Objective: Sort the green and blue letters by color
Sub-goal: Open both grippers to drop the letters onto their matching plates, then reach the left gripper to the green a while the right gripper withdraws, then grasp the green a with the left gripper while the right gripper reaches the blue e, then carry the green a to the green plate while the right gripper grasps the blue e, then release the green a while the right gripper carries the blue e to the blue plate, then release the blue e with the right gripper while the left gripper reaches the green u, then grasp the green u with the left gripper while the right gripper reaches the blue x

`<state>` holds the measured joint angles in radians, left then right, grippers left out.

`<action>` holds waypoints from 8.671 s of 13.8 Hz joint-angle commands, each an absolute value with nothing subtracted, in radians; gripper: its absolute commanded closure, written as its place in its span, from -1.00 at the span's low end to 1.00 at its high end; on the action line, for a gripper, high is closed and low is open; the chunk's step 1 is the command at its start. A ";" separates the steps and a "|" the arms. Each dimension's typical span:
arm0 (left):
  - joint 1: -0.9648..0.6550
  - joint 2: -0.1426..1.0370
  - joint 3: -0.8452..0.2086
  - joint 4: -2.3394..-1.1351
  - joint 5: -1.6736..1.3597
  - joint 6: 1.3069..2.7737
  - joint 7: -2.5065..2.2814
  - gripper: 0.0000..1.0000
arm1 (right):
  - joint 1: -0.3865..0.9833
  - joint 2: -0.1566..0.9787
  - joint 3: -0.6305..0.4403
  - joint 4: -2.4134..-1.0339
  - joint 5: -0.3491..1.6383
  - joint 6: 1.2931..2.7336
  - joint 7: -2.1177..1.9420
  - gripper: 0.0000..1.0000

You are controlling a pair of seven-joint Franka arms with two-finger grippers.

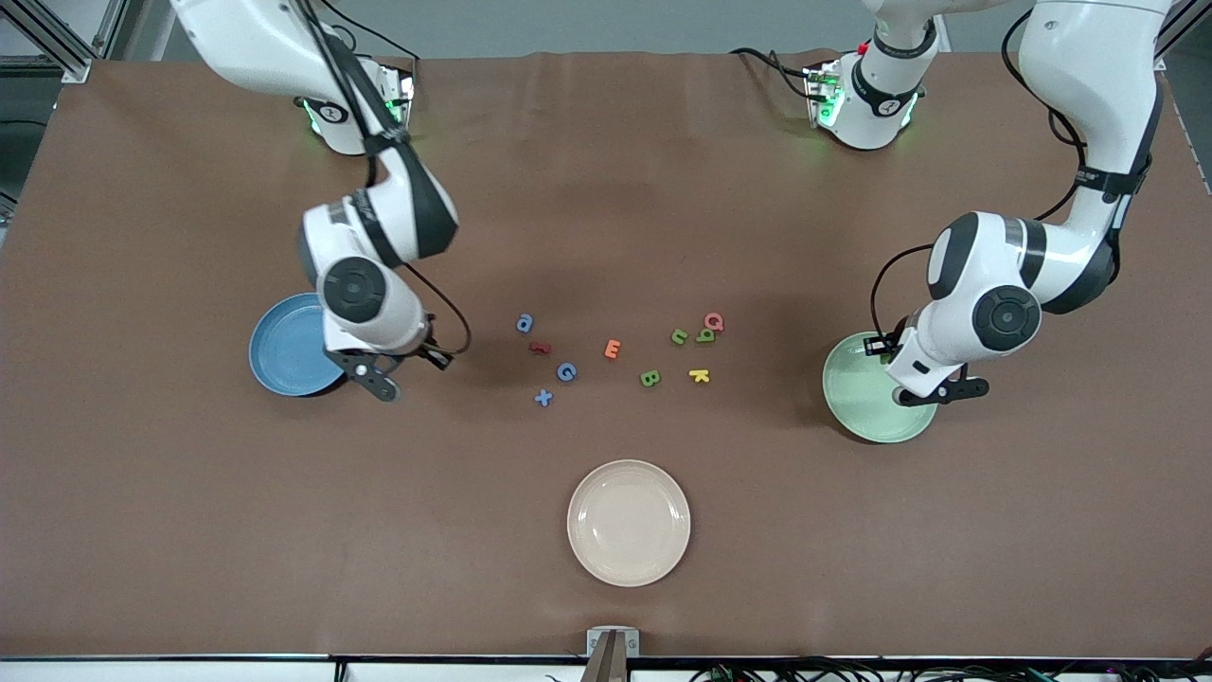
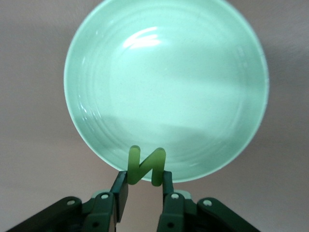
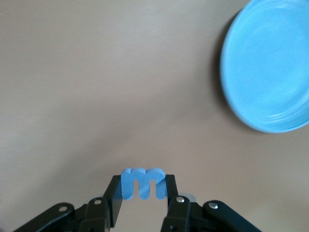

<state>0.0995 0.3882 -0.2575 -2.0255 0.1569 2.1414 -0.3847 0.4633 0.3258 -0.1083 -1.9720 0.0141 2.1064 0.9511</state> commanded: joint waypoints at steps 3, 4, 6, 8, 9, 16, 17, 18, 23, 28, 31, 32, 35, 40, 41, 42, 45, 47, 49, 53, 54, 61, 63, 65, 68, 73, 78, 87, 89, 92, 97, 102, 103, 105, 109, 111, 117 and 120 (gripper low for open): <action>0.144 0.462 -0.267 -2.026 0.255 2.232 -0.391 0.47 | 0.310 0.085 -0.091 -2.282 0.003 2.199 0.686 0.96; 0.144 0.459 -0.267 -2.023 0.255 2.232 -0.391 0.01 | 0.284 0.063 -0.091 -2.327 0.003 2.232 0.645 0.96; 0.138 0.437 -0.276 -2.017 0.255 2.232 -0.400 -1.00 | 0.226 0.035 -0.091 -2.423 0.003 2.319 0.548 0.96; 0.132 0.422 -0.314 -1.997 0.241 2.223 -0.413 -1.00 | 0.175 0.038 -0.091 -2.486 0.003 2.412 0.476 0.95; 0.132 0.411 -0.342 -1.994 0.241 2.223 -0.429 -1.00 | 0.149 0.043 -0.091 -2.512 0.003 2.465 0.441 0.95; 0.014 0.402 -0.526 -1.999 0.256 2.236 -0.848 -0.89 | 0.135 0.098 -0.089 -2.540 0.005 2.574 0.417 0.44; -0.017 0.414 -0.525 -2.000 0.258 2.273 -0.853 -0.85 | 0.135 0.100 -0.089 -2.540 0.005 2.574 0.417 -0.25; -0.034 0.426 -0.526 -2.008 0.258 2.323 -0.854 -0.83 | 0.135 0.098 -0.089 -2.537 0.005 2.574 0.416 -0.93; -0.104 0.535 -0.525 -2.022 0.460 2.456 -1.015 -0.59 | 0.141 0.091 -0.087 -2.497 0.006 2.519 0.419 -1.00; -0.137 0.612 -0.525 -2.003 0.618 2.480 -1.261 -0.53 | 0.288 0.094 -0.083 -2.438 0.020 2.479 0.581 -1.00; -0.150 0.627 -0.526 -1.997 0.627 2.482 -1.285 -0.53 | 0.426 0.104 -0.083 -2.404 0.020 2.485 0.632 -1.00; -0.150 0.627 -0.526 -1.999 0.627 2.482 -1.285 -0.53 | 0.466 0.123 -0.083 -2.382 0.020 2.488 0.634 -1.00; -0.150 0.647 -0.526 -1.999 0.627 2.487 -1.285 -0.45 | 0.587 0.185 -0.083 -2.301 0.055 2.488 0.675 -1.00; -0.149 0.653 -0.526 -2.002 0.627 2.503 -1.285 -0.20 | 0.747 0.411 -0.084 -2.091 0.063 2.494 0.865 -1.00; -0.149 0.652 -0.526 -2.005 0.627 2.502 -1.287 -0.05 | 0.764 0.443 -0.084 -2.057 0.063 2.496 0.871 -1.00; -0.146 0.650 -0.526 -2.008 0.627 2.502 -1.287 0.12 | 0.773 0.466 -0.084 -2.039 0.063 2.496 0.871 -0.99; -0.147 0.652 -0.526 -2.010 0.627 2.500 -1.289 0.72 | 0.788 0.503 -0.086 -2.014 0.061 2.499 0.874 -0.99; -0.146 0.643 -0.526 -2.008 0.627 2.494 -1.286 0.96 | 0.788 0.509 -0.086 -2.016 0.060 2.503 0.893 -0.99; -0.143 0.618 -0.528 -1.996 0.627 2.493 -1.275 0.98 | 0.788 0.521 -0.087 -2.022 0.060 2.505 0.897 -0.99; -0.089 0.528 -0.528 -1.964 0.624 2.422 -1.215 1.00 | 0.788 0.532 -0.087 -2.028 0.060 2.508 0.897 -0.90; -0.083 0.499 -0.529 -1.950 0.624 2.360 -1.185 1.00 | 0.788 0.532 -0.087 -2.031 0.060 2.508 0.897 -0.84; 0.136 0.396 -0.534 -1.979 0.580 2.263 -0.901 0.98 | 0.792 0.531 -0.087 -2.056 0.057 2.508 0.930 -0.22; 0.225 0.396 -0.534 -2.006 0.580 2.263 -0.797 0.98 | 0.792 0.531 -0.087 -2.056 0.057 2.508 0.930 0.16; 0.293 0.405 -0.534 -2.028 0.580 2.273 -0.747 0.98 | 0.790 0.531 -0.089 -2.057 0.055 2.508 0.930 0.58; 0.339 0.455 -0.534 -2.040 0.581 2.310 -0.742 0.96 | 0.784 0.526 -0.092 -2.057 0.055 2.502 0.931 0.98; 0.353 0.503 -0.532 -2.071 0.581 2.365 -0.742 0.76 | 0.727 0.430 -0.094 -2.056 0.045 2.375 0.885 1.00; 0.350 0.491 -0.543 -2.054 0.581 2.358 -0.749 -1.00 | 0.525 0.237 -0.094 -2.172 0.017 2.253 0.539 1.00; 0.192 0.517 -0.738 -2.040 0.581 2.358 -1.201 -1.00 | 0.088 0.106 -0.092 -2.359 -0.008 2.318 -0.115 0.97; 0.144 0.543 -0.738 -2.031 0.583 2.368 -1.317 -0.97 | 0.046 0.112 -0.092 -2.399 -0.008 2.390 -0.174 0.96; 0.028 0.609 -0.732 -1.978 0.592 2.372 -1.605 -0.83 | -0.011 0.121 -0.089 -2.407 -0.006 2.408 -0.218 -0.08; -0.116 0.687 -0.657 -1.876 0.610 2.370 -1.940 -0.71 | -0.006 0.118 -0.086 -2.416 0.009 2.401 -0.204 -1.00; -0.166 0.699 -0.597 -1.876 0.633 2.372 -2.051 -0.61 | 0.153 0.118 -0.084 -2.408 0.055 2.399 0.019 -1.00; -0.166 0.699 -0.595 -1.875 0.634 2.372 -2.063 -0.57 | 0.208 0.118 -0.084 -2.398 0.070 2.401 0.097 -1.00; -0.166 0.710 -0.595 -1.875 0.643 2.375 -2.072 -0.57 | 0.322 0.124 -0.084 -2.358 0.093 2.402 0.263 -1.00; -0.166 0.726 -0.594 -1.873 0.660 2.396 -2.080 -0.51 | 0.516 0.213 -0.084 -2.235 0.098 2.408 0.642 -1.00; -0.166 0.727 -0.586 -1.875 0.676 2.399 -2.082 -0.35 | 0.586 0.302 -0.086 -2.136 0.098 2.411 0.837 -1.00; -0.166 0.736 -0.581 -1.873 0.715 2.399 -2.066 0.98 | 0.666 0.523 -0.086 -1.873 0.087 2.407 1.052 -1.00; -0.163 0.726 -0.581 -1.864 0.726 2.399 -2.050 1.00 | 0.689 0.606 -0.087 -1.783 0.081 2.407 1.107 -1.00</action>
<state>-0.1585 0.7201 -0.5946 -1.8774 0.6908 2.3975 -2.0501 0.6650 0.5391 -0.0756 -1.8684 0.0788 2.4206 1.0636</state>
